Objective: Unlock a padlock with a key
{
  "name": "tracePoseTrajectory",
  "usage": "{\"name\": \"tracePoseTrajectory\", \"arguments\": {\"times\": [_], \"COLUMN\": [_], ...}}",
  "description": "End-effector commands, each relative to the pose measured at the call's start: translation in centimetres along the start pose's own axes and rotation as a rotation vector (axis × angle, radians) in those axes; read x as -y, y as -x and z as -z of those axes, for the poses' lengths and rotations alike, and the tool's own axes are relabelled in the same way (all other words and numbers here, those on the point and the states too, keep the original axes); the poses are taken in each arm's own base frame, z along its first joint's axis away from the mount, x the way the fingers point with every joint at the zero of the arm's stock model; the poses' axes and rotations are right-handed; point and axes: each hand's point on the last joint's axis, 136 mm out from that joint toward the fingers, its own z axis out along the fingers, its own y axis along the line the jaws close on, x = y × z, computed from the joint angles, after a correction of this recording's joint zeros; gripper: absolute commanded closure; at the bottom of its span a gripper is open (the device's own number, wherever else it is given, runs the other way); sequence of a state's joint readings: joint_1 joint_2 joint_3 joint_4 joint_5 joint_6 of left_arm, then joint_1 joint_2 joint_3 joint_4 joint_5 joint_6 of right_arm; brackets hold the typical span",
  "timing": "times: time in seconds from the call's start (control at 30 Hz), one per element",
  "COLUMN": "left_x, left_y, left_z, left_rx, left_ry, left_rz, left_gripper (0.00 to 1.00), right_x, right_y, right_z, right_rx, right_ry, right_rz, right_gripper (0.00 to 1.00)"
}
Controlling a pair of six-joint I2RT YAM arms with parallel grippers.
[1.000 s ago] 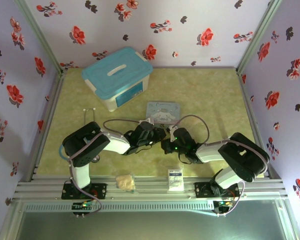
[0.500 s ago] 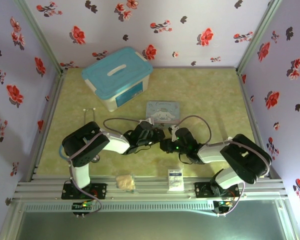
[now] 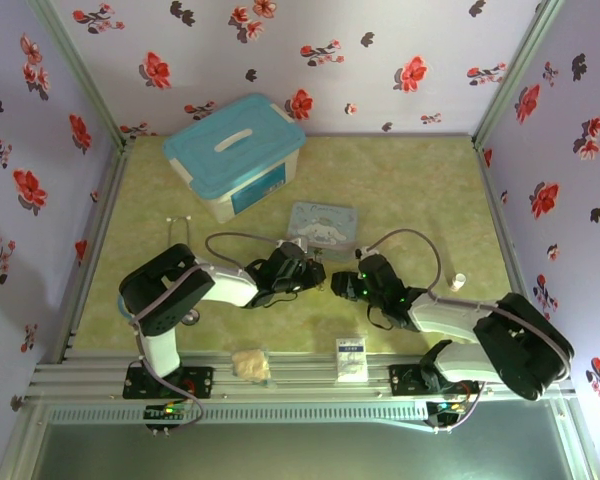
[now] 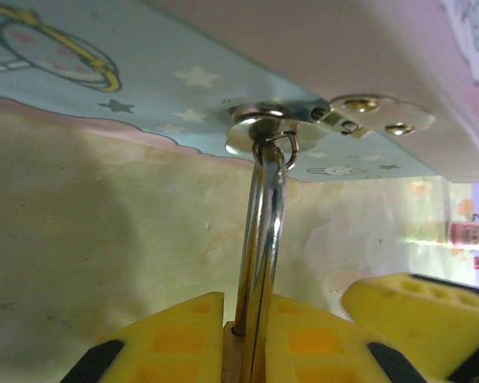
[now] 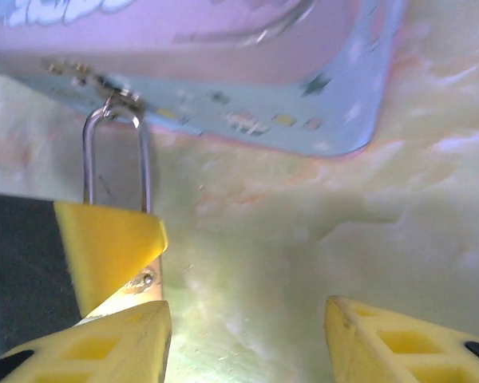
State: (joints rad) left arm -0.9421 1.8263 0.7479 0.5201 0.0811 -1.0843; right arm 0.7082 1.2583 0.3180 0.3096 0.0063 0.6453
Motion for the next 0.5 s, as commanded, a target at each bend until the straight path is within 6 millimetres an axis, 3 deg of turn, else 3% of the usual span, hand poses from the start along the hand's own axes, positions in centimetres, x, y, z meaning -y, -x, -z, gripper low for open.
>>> {"name": "tracePoseTrajectory", "arguments": {"times": [0.0,0.23,0.47], "left_x": [-1.9,-3.3,-3.5], "left_y": [0.0,0.2,0.5], "left_z": [0.3,0.7,2.1], "left_rx": [-0.023,-0.038,-0.047], "left_ry": [0.107,0.216,0.418], "left_rz": [-0.051,-0.128,-0.335], "left_gripper": [0.89,0.84,0.78], "right_x": [0.4,1.2,1.5], "right_y": [1.8,2.8,2.7], "right_z": [0.4,0.4,-0.3], "right_rx": [0.050,0.063,0.039], "right_ry": [-0.057,-0.143,-0.173], "right_rz": [-0.027,-0.016,-0.019], "right_gripper": [0.46,0.46,0.46]}}
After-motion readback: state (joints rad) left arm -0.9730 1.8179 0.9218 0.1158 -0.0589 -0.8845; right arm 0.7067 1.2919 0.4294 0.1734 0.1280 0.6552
